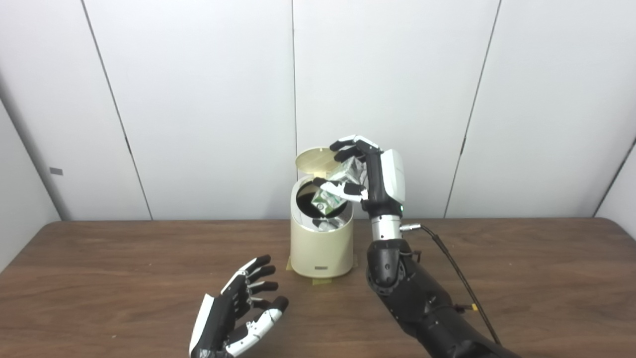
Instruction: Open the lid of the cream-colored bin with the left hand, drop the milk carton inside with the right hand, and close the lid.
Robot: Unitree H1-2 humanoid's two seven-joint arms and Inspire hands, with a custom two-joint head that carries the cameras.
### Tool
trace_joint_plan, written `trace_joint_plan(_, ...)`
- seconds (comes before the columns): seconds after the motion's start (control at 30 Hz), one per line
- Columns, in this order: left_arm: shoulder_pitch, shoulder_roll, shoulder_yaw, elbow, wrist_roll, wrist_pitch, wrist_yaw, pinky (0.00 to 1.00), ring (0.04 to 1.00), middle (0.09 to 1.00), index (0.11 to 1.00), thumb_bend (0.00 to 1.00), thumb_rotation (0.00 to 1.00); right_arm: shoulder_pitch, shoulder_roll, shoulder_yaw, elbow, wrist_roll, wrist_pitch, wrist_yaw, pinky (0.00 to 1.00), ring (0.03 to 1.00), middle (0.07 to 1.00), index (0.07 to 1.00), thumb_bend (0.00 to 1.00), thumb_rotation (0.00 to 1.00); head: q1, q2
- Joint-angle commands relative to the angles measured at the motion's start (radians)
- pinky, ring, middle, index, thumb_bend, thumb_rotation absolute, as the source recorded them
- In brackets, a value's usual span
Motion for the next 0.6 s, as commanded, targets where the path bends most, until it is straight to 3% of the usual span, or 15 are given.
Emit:
trace_joint_plan(0.0,-0.023,-0.001,-0.001,-0.033,0.001,-0.018,0.006,0.57,0.730,0.817,0.848,0.63,0.30,-0.046,-0.008,-0.002,-0.034,-0.016,0.005,0.000,0.54,0.666,0.783,0.783,0.86,0.23,0.001,0.002)
trace_joint_plan(0.57,-0.027,0.001,0.001,-0.031,-0.002,-0.015,0.004,0.57,0.728,0.820,0.850,0.65,0.32,-0.043,-0.024,0.002,-0.017,-0.058,-0.011,-0.056,0.50,0.600,0.751,0.798,0.86,0.23,-0.002,0.006)
